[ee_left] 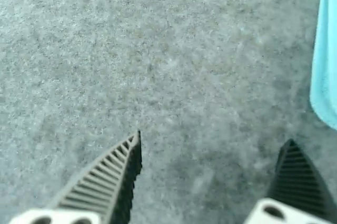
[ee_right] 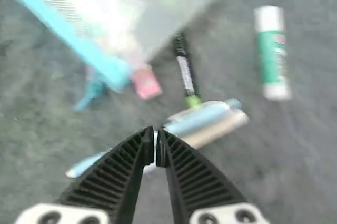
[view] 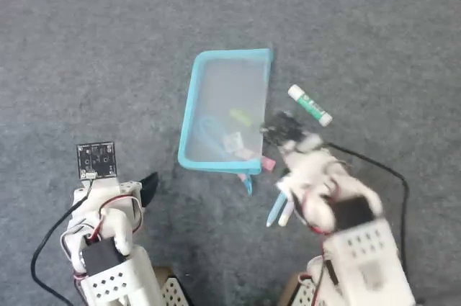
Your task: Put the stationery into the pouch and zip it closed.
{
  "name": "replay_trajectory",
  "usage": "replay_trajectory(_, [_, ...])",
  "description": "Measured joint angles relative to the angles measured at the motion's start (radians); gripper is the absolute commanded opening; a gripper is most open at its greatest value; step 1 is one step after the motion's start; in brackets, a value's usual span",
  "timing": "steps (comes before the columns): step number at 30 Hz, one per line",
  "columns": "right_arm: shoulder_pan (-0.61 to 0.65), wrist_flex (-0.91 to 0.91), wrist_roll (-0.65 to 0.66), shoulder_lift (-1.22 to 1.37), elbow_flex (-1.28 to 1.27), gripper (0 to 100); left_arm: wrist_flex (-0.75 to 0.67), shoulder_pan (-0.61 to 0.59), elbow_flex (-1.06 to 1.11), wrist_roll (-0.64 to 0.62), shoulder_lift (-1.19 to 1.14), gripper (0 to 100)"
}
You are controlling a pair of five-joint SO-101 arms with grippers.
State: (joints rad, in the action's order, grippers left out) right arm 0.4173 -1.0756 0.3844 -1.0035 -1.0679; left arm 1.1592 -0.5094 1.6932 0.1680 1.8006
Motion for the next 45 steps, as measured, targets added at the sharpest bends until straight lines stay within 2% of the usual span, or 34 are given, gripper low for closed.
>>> replay_trajectory(3, [0.054, 0.074, -0.049, 0.18, 0.035, 2.1, 0.0, 0.0, 0.0, 0.0, 0.0, 38])
replay_trajectory(9, [0.13, 0.204, -0.068, 0.479, 0.089, 2.1, 0.0, 0.0, 0.0, 0.0, 0.0, 38])
replay_trajectory(18, [0.14, 0.227, -0.072, 0.861, 0.37, 2.1, 0.0, 0.0, 0.0, 0.0, 0.0, 38])
replay_trajectory(26, [0.1, 0.23, -0.152, 1.106, 0.667, 2.1, -0.003, 0.0, 0.0, 0.0, 0.0, 38])
replay_trajectory(35, [0.006, 0.23, -0.195, 1.155, 0.827, 2.1, -0.003, 0.028, 0.0, 0.0, 0.0, 38])
replay_trajectory(40, [-0.018, 0.218, -0.331, 1.049, 0.809, 2.1, -0.003, 0.029, 0.0, 0.0, 0.0, 38])
replay_trajectory(45, [0.017, 0.192, -0.565, 0.934, 0.694, 3.7, -0.003, 0.046, 0.0, 0.0, 0.0, 38])
